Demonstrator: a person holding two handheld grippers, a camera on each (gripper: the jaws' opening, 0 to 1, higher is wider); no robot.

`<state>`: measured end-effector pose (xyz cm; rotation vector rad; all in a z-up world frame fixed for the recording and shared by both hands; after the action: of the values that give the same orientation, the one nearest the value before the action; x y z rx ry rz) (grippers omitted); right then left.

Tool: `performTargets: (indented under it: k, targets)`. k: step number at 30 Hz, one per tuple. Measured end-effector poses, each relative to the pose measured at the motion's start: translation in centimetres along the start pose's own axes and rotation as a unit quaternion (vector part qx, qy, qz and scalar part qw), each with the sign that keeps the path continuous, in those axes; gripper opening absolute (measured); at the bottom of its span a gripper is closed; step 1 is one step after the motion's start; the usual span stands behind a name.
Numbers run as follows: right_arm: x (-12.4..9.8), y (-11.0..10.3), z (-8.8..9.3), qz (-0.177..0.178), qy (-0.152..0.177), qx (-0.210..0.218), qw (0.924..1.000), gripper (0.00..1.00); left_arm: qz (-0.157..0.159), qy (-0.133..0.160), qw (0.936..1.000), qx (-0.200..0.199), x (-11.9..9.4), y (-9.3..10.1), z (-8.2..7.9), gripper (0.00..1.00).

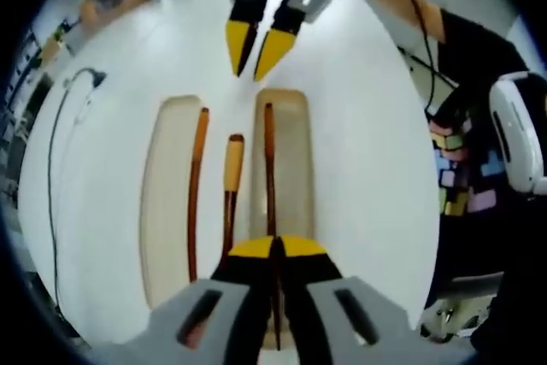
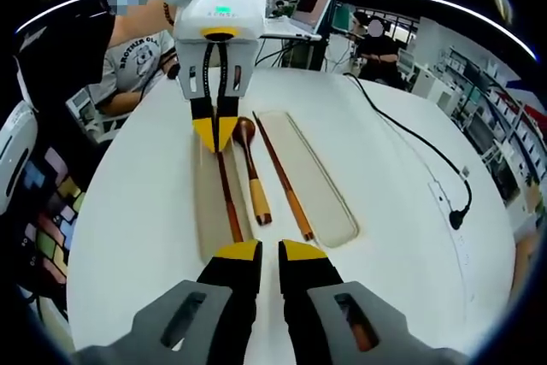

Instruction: Arrange the utensils inside the cutlery case until each visible utensil rests in its matching compartment.

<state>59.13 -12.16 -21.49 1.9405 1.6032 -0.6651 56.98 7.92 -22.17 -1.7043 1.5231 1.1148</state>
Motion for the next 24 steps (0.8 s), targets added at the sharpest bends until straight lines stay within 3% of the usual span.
performTargets:
  k: [16, 24]
  targets:
    - [-0.30, -0.25, 0.06, 0.002, 0.006, 0.007, 1.0000, 0.07, -0.014, 0.007, 0.9997, 0.017, -0.07, 0.38, -0.62, 0.02]
    - [-0.56, -0.51, -0.18, 0.004, 0.012, 0.006, 0.9999, 0.07, -0.029, -0.035, 0.9985, 0.029, -0.64, 0.65, 0.25, 0.05]
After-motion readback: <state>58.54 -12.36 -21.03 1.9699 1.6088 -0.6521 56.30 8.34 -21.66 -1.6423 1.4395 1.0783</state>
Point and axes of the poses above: the point that each gripper's makers call its tool centre point, and the gripper's own axes: x roughly forward along the fingers, y roughly to its right, z roughly out of its underside, the point moved 9 cm from there along -x, roughly backward along the fingers, and after that the axes turned 6 degrees about y, right-handed, at the moved point
